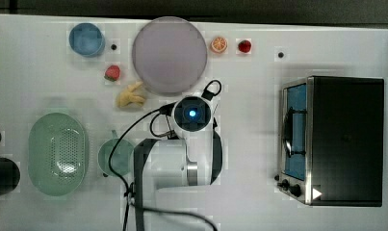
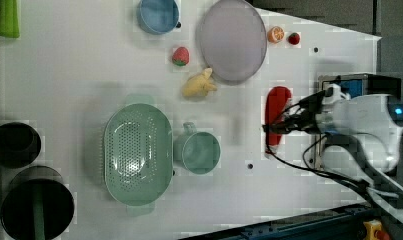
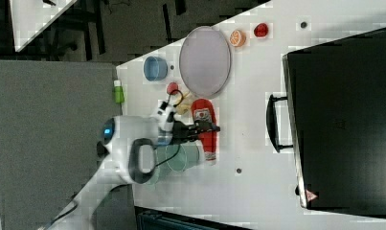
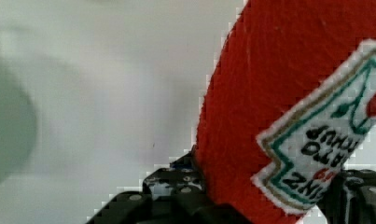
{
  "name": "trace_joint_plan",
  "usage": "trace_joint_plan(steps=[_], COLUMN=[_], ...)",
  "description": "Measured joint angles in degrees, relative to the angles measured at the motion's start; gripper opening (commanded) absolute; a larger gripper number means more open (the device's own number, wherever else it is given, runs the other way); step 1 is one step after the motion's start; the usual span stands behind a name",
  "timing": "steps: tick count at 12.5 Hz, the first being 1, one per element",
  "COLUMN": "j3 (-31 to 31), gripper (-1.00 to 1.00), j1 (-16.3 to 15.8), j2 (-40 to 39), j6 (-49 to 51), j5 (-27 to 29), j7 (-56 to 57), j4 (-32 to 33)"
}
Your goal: Pick Ketchup from the table and place it in strainer.
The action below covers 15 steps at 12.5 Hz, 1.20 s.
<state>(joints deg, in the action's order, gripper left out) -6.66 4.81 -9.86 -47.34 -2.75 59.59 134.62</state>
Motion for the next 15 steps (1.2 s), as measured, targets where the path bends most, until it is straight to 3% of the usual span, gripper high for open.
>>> trace_joint_plan(steps=[3, 7, 9, 12, 15], j3=[-0.98, -7.49, -12.61, -21.23, -28.95], gripper=[0.22, 0.22, 0.22, 0.22, 0.22], j1=[0.32, 0.95, 0.63, -1.22, -2.91], j2=[10.86, 18.83, 18.22, 14.32, 7.92], j6=[14.38, 22.03, 22.84, 22.16, 13.57], j5=[0.28, 2.19, 6.21, 7.24, 7.41], j7=[-0.73, -9.62, -15.47, -27.28, -39.78], j4=[-3.92, -9.74, -11.41, -11.53, -11.08])
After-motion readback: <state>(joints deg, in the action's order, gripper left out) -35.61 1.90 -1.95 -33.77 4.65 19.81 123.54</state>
